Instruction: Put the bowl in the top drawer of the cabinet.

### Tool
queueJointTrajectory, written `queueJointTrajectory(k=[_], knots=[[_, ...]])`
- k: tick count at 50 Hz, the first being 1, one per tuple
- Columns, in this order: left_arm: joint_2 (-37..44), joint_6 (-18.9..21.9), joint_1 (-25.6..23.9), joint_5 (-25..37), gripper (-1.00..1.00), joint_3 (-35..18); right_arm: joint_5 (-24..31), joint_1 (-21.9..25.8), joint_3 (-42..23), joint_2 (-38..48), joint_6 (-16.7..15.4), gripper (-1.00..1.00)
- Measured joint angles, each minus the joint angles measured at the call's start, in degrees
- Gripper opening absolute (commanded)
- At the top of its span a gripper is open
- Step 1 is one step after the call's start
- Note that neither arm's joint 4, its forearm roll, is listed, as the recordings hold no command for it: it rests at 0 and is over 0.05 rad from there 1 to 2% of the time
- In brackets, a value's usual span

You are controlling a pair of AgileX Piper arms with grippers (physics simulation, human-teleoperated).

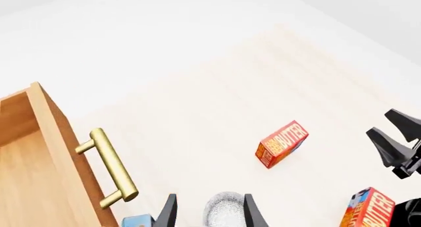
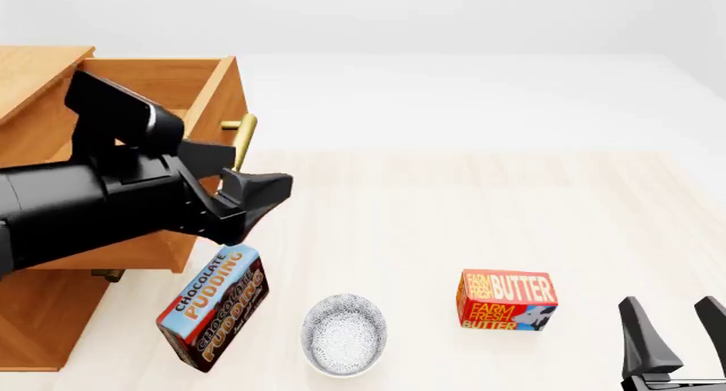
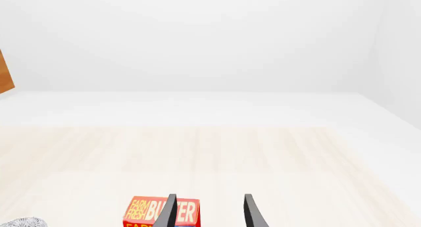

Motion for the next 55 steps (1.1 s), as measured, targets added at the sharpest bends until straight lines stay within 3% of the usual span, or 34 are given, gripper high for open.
queueJointTrajectory(k=[55], knots=[[8.6, -5.8, -4.9, -7.2, 1.0, 7.7, 0.0, 0.0, 0.0, 0.0, 0.0, 1.0]])
